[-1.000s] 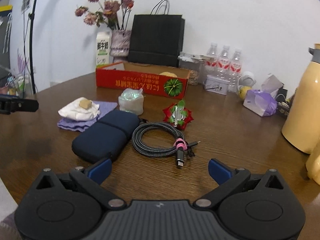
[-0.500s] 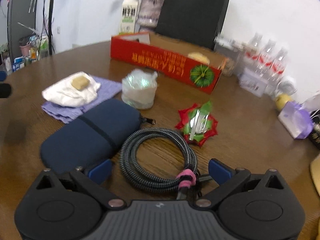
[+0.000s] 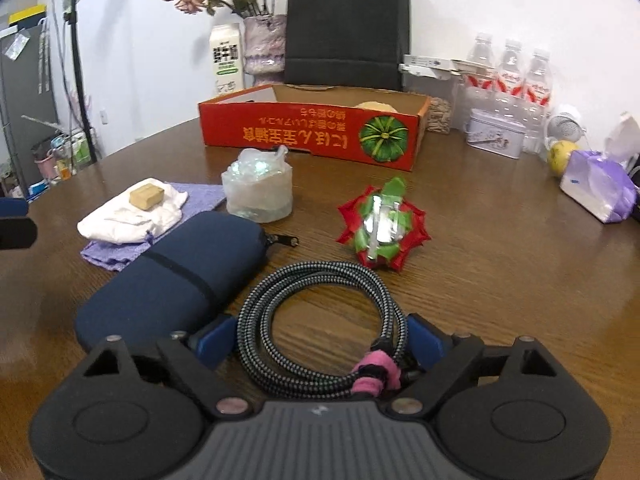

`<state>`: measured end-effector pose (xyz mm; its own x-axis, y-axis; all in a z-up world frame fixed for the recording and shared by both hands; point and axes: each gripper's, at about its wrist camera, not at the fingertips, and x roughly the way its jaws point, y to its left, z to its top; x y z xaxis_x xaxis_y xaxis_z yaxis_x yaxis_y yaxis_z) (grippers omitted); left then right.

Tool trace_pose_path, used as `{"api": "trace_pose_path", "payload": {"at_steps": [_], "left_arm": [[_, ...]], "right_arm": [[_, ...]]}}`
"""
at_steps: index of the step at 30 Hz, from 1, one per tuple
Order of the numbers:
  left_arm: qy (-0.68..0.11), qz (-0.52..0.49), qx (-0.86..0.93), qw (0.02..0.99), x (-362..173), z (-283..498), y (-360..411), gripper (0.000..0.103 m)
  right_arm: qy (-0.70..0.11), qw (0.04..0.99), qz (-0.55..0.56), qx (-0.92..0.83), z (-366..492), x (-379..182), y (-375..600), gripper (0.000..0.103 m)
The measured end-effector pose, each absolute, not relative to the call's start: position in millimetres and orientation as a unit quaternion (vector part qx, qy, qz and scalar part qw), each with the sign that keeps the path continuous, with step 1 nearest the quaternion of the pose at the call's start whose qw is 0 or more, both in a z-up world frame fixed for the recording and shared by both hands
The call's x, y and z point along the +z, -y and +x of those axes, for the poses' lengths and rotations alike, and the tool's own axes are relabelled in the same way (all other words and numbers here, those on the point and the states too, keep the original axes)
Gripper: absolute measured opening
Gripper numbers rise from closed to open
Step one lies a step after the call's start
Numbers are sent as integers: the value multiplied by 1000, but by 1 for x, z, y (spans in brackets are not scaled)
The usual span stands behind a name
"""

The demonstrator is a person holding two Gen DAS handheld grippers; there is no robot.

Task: Organize objects
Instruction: 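Grasp the navy glasses case with the left tool while the right tool grasps the braided cable, then lift the glasses case with the left tool while the right tool lifts the cable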

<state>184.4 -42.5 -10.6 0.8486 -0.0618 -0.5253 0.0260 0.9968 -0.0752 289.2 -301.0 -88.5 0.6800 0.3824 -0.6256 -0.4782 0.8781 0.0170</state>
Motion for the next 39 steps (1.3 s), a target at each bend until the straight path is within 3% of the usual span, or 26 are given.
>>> {"api": "trace_pose_path", "payload": {"at_steps": [15,20,25,30,39], "left_arm": [[-376,-17,-46,925,-49,267,123,103],[-350,-13,-31,936,-55,265,130,103],[-327,9,-36,944,-53,255,136,72],[-317,11,-53,947,-50,247,135,65],[-272,-3,-69,960,-32,225,123,64]], "right_arm": [[-296,943,-26,150,282,-81,328,89],[-305,944,-18,124,287,-83,330,89],[-298,946,-20,125,285,-83,329,89],[-292,950,-22,108,283,-81,329,89],[-266,959,-22,96,275,-78,331,89]]}}
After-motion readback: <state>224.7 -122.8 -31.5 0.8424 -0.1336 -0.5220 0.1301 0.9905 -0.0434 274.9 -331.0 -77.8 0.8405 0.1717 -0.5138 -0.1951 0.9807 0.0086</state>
